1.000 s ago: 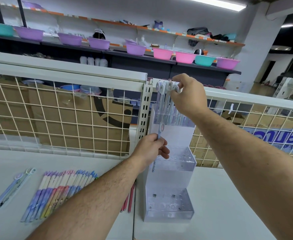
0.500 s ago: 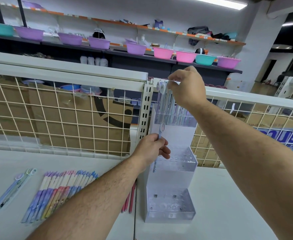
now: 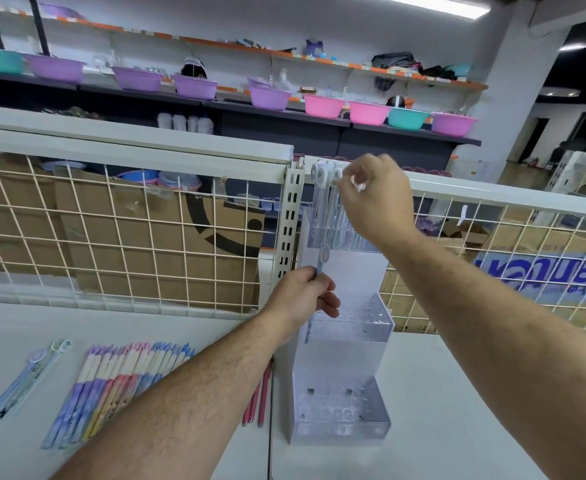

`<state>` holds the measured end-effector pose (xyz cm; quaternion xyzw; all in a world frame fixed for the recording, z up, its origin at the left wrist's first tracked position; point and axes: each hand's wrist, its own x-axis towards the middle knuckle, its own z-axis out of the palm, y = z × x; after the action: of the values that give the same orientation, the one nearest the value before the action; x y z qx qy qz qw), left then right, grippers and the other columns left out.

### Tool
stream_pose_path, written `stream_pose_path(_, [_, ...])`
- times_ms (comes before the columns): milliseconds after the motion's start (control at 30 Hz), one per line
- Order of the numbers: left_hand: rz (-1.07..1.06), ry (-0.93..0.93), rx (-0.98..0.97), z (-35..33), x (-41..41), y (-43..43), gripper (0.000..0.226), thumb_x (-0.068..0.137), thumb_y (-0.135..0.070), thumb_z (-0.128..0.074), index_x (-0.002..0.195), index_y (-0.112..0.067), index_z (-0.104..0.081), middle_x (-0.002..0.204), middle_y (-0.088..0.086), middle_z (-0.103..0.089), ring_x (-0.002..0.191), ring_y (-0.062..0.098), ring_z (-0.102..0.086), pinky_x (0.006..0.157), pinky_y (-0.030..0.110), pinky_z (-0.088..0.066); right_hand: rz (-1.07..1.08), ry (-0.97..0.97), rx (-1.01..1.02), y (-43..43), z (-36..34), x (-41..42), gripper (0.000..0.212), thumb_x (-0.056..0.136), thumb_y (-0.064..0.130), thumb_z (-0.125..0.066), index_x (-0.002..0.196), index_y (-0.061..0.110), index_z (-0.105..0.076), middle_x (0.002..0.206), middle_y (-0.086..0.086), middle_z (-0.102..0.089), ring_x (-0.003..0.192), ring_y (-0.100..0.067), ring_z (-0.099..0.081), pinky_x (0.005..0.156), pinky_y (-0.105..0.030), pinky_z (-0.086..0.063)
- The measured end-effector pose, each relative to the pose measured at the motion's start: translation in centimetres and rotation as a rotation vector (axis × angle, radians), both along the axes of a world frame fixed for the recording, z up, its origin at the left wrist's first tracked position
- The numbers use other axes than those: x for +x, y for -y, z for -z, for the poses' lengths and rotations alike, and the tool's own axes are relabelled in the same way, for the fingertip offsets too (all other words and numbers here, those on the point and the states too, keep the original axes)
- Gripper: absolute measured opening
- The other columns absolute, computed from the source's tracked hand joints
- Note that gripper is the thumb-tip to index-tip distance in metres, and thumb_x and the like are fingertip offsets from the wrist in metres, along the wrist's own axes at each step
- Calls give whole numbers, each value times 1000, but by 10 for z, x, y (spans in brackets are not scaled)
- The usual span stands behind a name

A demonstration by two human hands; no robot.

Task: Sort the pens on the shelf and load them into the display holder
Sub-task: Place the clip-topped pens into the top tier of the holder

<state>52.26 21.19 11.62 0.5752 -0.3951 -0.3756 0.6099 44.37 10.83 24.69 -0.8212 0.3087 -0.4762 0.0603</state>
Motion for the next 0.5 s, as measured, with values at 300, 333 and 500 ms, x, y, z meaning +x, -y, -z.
stream_pose_path(300, [65, 90, -3, -11, -6, -1, 29, 106, -27, -40, 99, -10, -63, 79, 13, -71, 72, 29, -71, 80, 44, -56, -172, -154, 646, -20, 70, -36, 24, 84, 44, -77, 77, 22, -71, 61, 11, -69, 55, 1, -60, 52, -17, -42])
stream_pose_path(333, [60, 121, 1, -11, -7, 0, 29, 105, -28, -41, 99, -10, -63, 78, 12, -72, 73, 30, -72, 84, 48, -56, -198, -152, 653, -20, 71, -38, 24, 86, 39, -77, 74, 20, -71, 58, 12, -67, 50, 4, -57, 48, -13, -40])
stream_pose_path(500, [21, 313, 39, -16, -13, 3, 22, 100, -29, -46, 91, -18, -63, 76, 3, -74, 73, 22, -73, 84, 51, -55, -203, -55, 596, -20, 59, -45, 25, 96, 30, -67, 79, 11, -66, 63, 6, -66, 48, -2, -54, 47, -18, -42])
